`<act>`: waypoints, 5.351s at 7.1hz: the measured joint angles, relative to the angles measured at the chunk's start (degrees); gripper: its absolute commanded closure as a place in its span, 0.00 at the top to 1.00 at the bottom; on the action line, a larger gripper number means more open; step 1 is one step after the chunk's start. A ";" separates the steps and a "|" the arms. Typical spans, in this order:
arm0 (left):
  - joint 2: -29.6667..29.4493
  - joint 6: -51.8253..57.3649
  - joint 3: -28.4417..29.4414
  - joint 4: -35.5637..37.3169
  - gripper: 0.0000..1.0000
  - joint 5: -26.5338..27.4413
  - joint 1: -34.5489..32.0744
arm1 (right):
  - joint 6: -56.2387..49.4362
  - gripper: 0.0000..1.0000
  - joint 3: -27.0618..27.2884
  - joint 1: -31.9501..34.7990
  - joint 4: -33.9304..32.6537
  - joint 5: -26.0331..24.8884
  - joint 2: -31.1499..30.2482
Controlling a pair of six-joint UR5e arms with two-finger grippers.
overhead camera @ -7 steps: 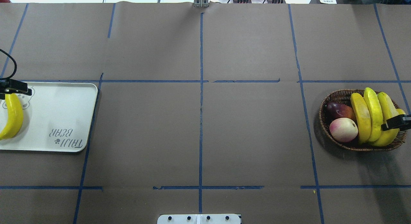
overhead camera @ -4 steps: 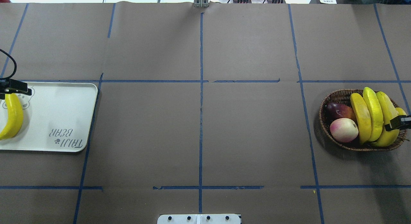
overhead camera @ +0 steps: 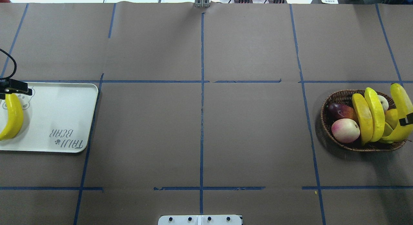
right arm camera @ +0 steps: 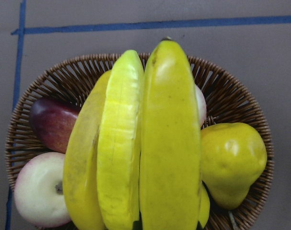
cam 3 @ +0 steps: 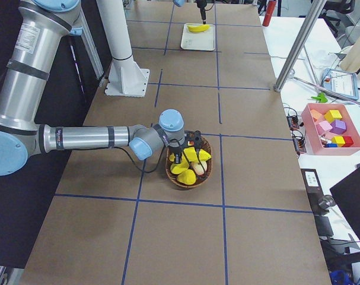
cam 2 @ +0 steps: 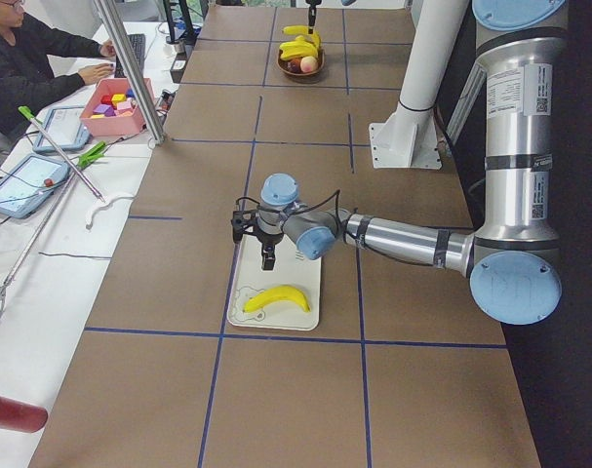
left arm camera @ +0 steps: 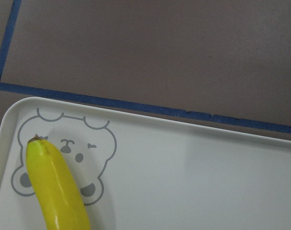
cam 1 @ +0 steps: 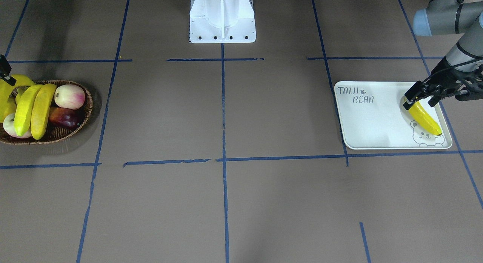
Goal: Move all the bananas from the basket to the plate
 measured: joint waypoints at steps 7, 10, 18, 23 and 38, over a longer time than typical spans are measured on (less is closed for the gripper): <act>-11.63 -24.60 -3.25 -4.21 0.99 -2.95 3.17 | 24.95 0.01 4.40 -8.84 -4.72 4.29 27.03; -23.94 -50.51 -2.32 -15.88 0.99 -2.62 11.48 | 36.58 0.01 3.33 -27.29 -4.91 -9.54 41.59; -39.41 -53.85 3.37 -16.77 0.61 6.24 25.57 | 37.10 0.01 0.60 -37.95 -5.14 -19.35 49.86; -38.99 -47.48 2.79 -17.18 0.00 8.75 27.43 | 37.27 1.00 0.73 -37.96 -5.07 -19.36 49.88; 2.51 -9.86 -3.95 3.66 1.00 9.48 10.26 | 6.57 1.00 11.64 -13.63 -44.24 -11.40 40.71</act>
